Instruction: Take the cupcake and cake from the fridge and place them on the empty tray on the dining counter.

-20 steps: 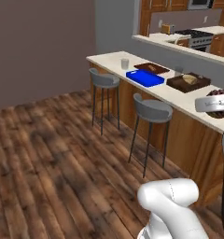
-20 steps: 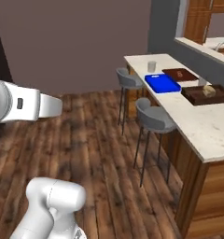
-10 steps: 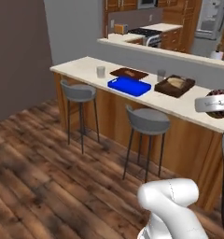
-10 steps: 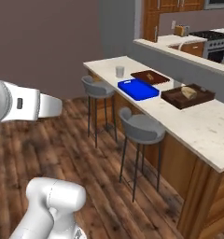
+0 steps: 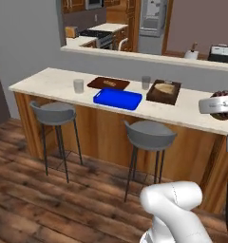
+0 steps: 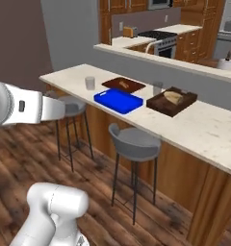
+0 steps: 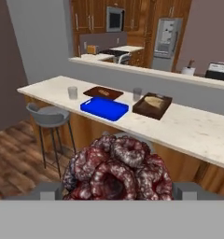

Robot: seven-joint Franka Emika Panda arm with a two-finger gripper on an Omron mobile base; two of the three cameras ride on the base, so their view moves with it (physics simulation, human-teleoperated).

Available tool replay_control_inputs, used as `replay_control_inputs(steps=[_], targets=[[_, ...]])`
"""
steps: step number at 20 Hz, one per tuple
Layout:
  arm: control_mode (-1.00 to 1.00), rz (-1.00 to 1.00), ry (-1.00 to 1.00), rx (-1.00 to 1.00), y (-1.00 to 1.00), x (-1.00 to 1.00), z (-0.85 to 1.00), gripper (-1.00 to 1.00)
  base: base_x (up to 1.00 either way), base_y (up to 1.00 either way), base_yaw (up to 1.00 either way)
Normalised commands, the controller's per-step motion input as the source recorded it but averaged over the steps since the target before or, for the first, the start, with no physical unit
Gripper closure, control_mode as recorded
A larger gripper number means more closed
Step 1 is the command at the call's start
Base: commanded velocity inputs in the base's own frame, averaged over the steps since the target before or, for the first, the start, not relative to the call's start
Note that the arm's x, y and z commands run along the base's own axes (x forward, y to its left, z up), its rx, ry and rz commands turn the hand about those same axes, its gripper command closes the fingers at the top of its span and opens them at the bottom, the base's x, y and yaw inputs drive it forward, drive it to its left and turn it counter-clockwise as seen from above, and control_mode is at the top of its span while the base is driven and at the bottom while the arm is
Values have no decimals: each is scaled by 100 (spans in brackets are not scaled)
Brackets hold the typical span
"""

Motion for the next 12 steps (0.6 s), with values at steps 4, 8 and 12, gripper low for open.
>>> replay_control_inputs(steps=[4, 8, 12], targets=[[100, 0, 0, 0, 0, 0, 0, 100, 74, 100, -21], [100, 0, 0, 0, 0, 0, 0, 100, 78, 100, -25], [100, 0, 0, 0, 0, 0, 0, 100, 100, 100, -36]])
